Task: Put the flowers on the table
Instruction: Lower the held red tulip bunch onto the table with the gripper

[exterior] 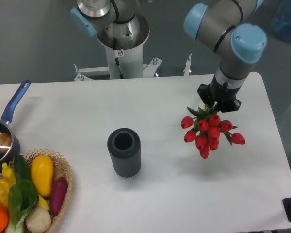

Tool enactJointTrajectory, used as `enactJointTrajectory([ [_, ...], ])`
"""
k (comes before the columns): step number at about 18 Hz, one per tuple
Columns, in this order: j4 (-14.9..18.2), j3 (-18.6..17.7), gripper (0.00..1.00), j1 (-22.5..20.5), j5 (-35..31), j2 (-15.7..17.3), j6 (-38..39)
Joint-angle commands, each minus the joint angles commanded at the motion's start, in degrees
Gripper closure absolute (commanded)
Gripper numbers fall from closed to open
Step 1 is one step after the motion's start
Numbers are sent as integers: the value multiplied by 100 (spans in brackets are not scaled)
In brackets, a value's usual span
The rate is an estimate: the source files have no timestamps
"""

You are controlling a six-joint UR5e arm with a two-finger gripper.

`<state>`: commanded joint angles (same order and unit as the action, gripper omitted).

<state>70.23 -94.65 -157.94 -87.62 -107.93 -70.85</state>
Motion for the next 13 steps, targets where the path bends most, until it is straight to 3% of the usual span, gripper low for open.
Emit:
enactJointTrajectory([
  [1,-44,-35,29,35,-113,0,18],
  [2,-53,-53,0,105,-219,0,10],
  [10,-149,35,0,71,-229,52,-43],
  [13,-640,43,0,70,-229,35,-218],
])
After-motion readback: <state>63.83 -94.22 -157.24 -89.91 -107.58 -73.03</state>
